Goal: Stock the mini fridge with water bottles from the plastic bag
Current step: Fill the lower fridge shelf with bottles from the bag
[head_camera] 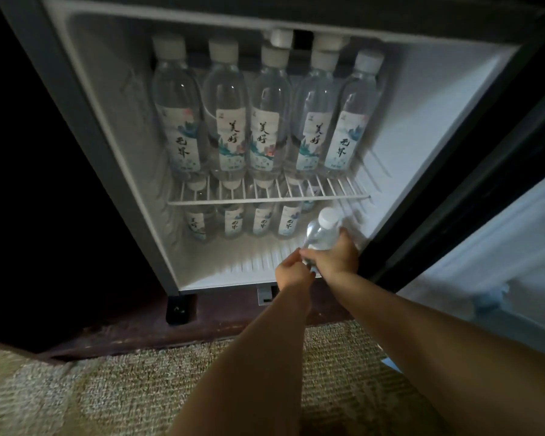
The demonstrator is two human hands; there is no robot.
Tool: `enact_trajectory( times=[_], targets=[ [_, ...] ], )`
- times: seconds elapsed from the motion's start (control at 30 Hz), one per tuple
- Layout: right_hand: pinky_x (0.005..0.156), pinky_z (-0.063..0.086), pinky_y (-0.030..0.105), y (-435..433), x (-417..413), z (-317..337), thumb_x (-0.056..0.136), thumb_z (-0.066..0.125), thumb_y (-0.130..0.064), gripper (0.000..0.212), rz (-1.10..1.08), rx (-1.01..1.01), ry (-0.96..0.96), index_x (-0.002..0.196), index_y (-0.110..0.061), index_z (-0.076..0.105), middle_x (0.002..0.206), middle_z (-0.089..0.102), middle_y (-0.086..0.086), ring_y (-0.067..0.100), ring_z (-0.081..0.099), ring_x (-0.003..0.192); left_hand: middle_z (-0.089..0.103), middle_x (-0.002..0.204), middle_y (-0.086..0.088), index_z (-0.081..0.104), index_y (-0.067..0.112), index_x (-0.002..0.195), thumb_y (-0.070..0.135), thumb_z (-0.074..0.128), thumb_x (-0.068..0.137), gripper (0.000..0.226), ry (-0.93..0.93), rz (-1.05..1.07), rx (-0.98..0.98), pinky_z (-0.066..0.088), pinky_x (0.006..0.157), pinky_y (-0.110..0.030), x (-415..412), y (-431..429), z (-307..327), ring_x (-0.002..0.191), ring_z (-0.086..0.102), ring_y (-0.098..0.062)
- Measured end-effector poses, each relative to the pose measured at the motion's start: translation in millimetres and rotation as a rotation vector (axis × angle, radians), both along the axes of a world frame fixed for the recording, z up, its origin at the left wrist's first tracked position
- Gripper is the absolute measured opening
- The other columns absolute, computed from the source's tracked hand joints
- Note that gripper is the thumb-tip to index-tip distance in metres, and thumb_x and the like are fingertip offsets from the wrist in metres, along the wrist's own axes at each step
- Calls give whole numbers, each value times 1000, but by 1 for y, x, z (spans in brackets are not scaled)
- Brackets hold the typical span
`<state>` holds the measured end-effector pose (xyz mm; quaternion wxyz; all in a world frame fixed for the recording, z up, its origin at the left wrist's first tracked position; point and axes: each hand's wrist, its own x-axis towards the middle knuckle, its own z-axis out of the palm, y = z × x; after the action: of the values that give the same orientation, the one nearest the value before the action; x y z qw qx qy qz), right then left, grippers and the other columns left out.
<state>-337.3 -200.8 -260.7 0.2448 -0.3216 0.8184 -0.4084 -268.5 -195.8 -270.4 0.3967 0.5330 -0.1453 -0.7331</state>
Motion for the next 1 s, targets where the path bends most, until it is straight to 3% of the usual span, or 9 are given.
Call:
enact_trajectory(
  times=[0.1, 0.17, 0.3, 0.4, 0.5, 0.63, 0.73, 0.87, 1.0],
  targets=[
    [76, 48, 27, -17, -5, -3, 63, 86, -16, 65, -40, -10, -19, 120, -10, 54, 112, 65, 7, 20, 61, 92, 60, 124, -19, 54, 1, 129, -9, 33, 96, 41, 39, 23, 51, 49, 91, -31, -1, -14, -4, 114, 60, -27],
    [76, 52, 30, -25, -8, -6, 63, 86, -16, 58, -6, -2, 18, 113, -12, 57, 105, 67, 4, 20, 63, 90, 61, 123, -20, 54, 1, 130, -6, 35, 96, 40, 83, 16, 83, 48, 94, -33, -3, -19, -7, 109, 61, -26],
    [74, 50, 27, -41, -11, -10, 64, 86, -23, 54, -8, 9, 76, 109, -12, 58, 106, 68, 3, 23, 66, 95, 61, 72, -12, 55, -1, 126, 3, 41, 98, 32, 123, -32, 99, 52, 88, -34, -8, -25, -11, 72, 58, -17],
    [82, 53, 33, -54, -14, -12, 65, 86, -27, 57, -11, 46, 98, 112, -9, 59, 110, 68, 7, 25, 66, 100, 61, 58, -7, 56, -1, 124, 8, 41, 99, 30, 180, -23, 111, 53, 88, -35, -12, -31, -10, 73, 60, -18],
    [85, 53, 35, -63, -17, -14, 65, 85, -25, 58, -30, 4, 97, 114, -11, 57, 112, 67, 6, 26, 65, 101, 65, 88, -14, 54, 3, 128, 11, 38, 100, 33, 250, -40, 100, 48, 100, -37, -13, -39, -9, 95, 60, -21],
    [81, 58, 40, -80, -24, -12, 67, 84, -15, 48, -24, 1, 5, 109, -12, 61, 106, 69, 8, 26, 69, 93, 53, 135, -17, 48, 5, 136, 17, 38, 101, 38, 342, -34, 76, 40, 109, -36, -14, -54, -7, 127, 50, -25],
    [80, 58, 43, -94, -31, -10, 67, 84, -13, 37, -10, 49, -53, 99, -9, 66, 102, 71, 11, 27, 70, 89, 49, 140, -16, 46, 2, 138, 11, 36, 101, 39, 377, -15, 97, 39, 108, -36, -20, -63, -6, 129, 48, -26],
    [81, 58, 38, -99, -33, -11, 67, 85, -14, 45, -4, 52, -33, 106, -5, 63, 103, 70, 9, 25, 69, 92, 56, 129, -16, 54, 4, 122, 7, 34, 97, 33, 377, -14, 115, 41, 107, -35, -23, -68, -6, 118, 54, -24],
    [79, 57, 36, -97, -32, -11, 70, 83, -15, 37, -7, 58, -37, 100, -8, 63, 102, 70, 10, 25, 69, 91, 58, 121, -14, 55, 10, 121, 10, 34, 96, 32, 351, -36, 125, 42, 103, -34, -20, -69, -5, 114, 55, -24]
  ],
)
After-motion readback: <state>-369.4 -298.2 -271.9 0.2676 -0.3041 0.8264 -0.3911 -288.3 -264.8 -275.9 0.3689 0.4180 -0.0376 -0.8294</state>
